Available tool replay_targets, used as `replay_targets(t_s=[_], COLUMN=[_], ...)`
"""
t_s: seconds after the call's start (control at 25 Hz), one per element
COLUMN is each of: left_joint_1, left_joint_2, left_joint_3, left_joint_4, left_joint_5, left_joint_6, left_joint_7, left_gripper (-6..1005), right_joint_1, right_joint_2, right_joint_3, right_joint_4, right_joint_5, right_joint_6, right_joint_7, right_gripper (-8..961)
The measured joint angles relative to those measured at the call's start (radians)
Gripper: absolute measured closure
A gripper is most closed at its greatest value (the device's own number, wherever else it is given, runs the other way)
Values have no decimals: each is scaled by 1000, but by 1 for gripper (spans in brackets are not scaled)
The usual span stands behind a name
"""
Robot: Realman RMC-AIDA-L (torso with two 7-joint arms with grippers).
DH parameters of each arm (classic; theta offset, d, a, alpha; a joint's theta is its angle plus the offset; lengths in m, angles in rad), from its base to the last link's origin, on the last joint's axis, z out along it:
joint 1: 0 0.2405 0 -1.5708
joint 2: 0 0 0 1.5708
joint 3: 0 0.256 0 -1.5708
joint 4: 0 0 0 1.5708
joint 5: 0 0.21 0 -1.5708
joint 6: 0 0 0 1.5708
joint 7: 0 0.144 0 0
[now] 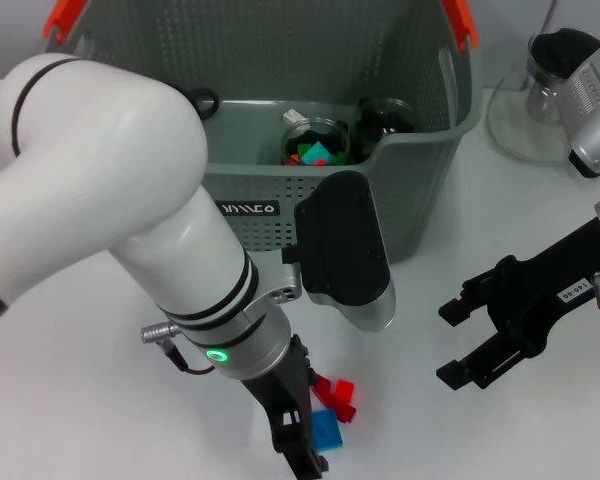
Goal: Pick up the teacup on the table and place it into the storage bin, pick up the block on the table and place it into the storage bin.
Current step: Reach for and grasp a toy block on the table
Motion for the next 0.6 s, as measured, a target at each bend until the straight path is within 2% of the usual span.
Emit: replay_targets(t_s=[0.6], left_joint_1=[-20], left_joint_2=[0], left_joint_3=[63], left_joint_4=[2], left_joint_5=[65], left_joint_6=[-2], left_joint_7=[-116], left_gripper=[38], right_joint_1=[2], right_joint_2=[2], right_joint_3=[4], right_joint_4=[0], right_joint_5=[1], right_joint_6=[10], right_joint_7=[0], right_gripper=[15])
